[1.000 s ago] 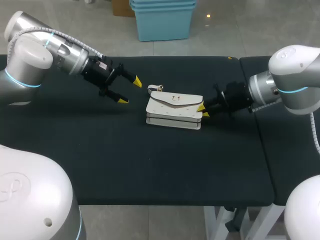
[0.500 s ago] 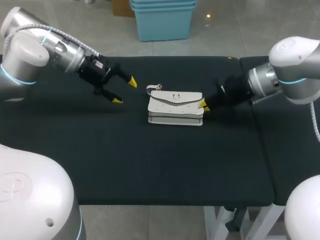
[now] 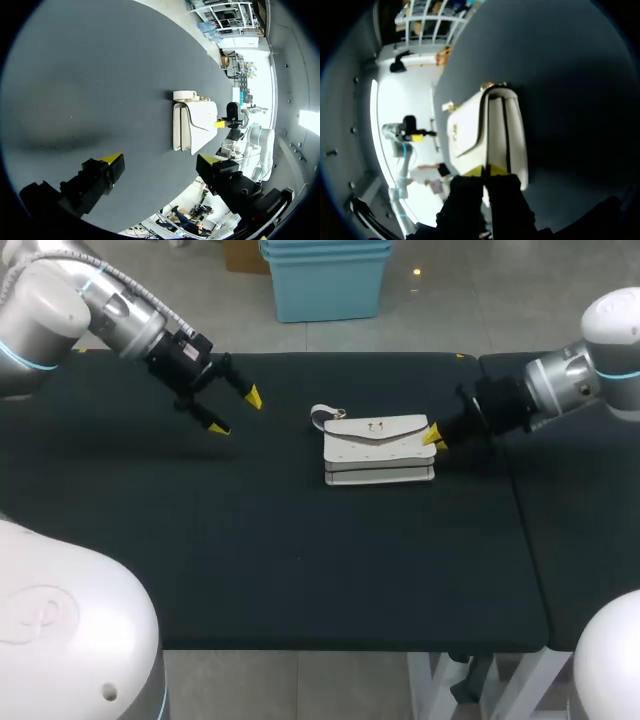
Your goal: Pick up the bag, open it, inspect its contents, close it, and place it on the opposite side
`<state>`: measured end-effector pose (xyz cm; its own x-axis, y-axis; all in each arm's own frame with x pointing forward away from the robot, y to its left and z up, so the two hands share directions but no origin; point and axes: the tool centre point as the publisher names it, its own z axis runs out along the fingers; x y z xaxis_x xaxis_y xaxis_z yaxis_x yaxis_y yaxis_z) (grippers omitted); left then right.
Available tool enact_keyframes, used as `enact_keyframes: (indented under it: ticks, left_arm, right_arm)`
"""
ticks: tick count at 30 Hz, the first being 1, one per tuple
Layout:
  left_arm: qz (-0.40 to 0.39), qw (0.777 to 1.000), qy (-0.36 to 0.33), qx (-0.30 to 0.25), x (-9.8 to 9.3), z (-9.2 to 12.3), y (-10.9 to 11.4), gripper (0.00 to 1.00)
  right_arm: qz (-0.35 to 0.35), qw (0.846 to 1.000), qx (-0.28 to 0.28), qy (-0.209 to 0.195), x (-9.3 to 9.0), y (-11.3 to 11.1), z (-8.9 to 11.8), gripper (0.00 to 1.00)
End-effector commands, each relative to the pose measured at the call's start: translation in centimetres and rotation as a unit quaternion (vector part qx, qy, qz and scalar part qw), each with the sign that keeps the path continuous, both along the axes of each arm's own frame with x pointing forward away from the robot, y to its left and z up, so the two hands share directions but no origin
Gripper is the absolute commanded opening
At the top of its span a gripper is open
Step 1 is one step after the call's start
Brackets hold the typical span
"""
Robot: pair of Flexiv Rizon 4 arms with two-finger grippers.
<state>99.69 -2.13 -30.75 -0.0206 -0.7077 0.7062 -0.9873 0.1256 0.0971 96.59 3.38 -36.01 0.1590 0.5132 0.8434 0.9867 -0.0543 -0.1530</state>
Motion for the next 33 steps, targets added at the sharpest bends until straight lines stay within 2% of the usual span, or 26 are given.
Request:
enact_keyframes:
  ticks: [1, 9, 11, 12, 15, 17, 21, 25, 29, 33]
  left_arm:
    - [-0.006, 1.0, 0.007, -0.002, 0.4, -0.2, 0.0, 1.0]
    - [-0.006, 1.0, 0.007, -0.002, 0.4, -0.2, 0.0, 1.0]
    - [-0.009, 1.0, -0.008, 0.016, 1.0, 0.2, 0.9, 1.0]
    - [-0.031, 0.999, -0.011, 0.015, 1.2, 0.5, 1.4, 1.0]
    - [-0.039, 0.998, -0.023, 0.041, 2.0, 1.0, 2.5, 1.0]
    - [-0.045, 0.997, -0.028, 0.062, 2.7, 1.4, 3.6, 1.0]
    - [-0.065, 0.995, -0.026, 0.076, 3.6, 1.7, 5.4, 1.0]
    - [-0.06, 0.994, -0.026, 0.093, 4.7, 2.1, 7.4, 1.0]
    - [-0.114, 0.987, -0.033, 0.113, 5.4, 2.2, 8.7, 1.0]
    - [-0.142, 0.979, -0.026, 0.143, 5.9, 2.0, 9.6, 1.0]
  right_arm:
    - [0.012, 1.0, 0.002, 0.007, 0.3, 0.0, -0.1, 0.0]
    - [0.012, 1.0, 0.002, 0.007, 0.3, 0.0, -0.1, 0.0]
    - [0.014, 1.0, -0.007, -0.003, 0.8, -0.6, 0.0, 0.0]
    - [0.011, 0.999, -0.022, -0.02, 1.3, -1.4, 0.1, 0.0]
    - [0.007, 0.999, -0.043, -0.033, 3.1, -4.0, 0.3, 0.0]
    - [0.0, 0.998, -0.045, -0.04, 4.8, -6.5, 0.6, 0.0]
    - [-0.017, 0.995, -0.081, -0.051, 7.2, -10.3, 0.6, 0.0]
    - [-0.041, 0.993, -0.094, -0.06, 9.2, -14.2, 0.3, 0.0]
    - [-0.039, 0.992, -0.095, -0.071, 10.9, -17.8, 0.1, 0.0]
    - [-0.047, 0.988, -0.126, -0.072, 12.6, -20.9, -0.3, 0.0]
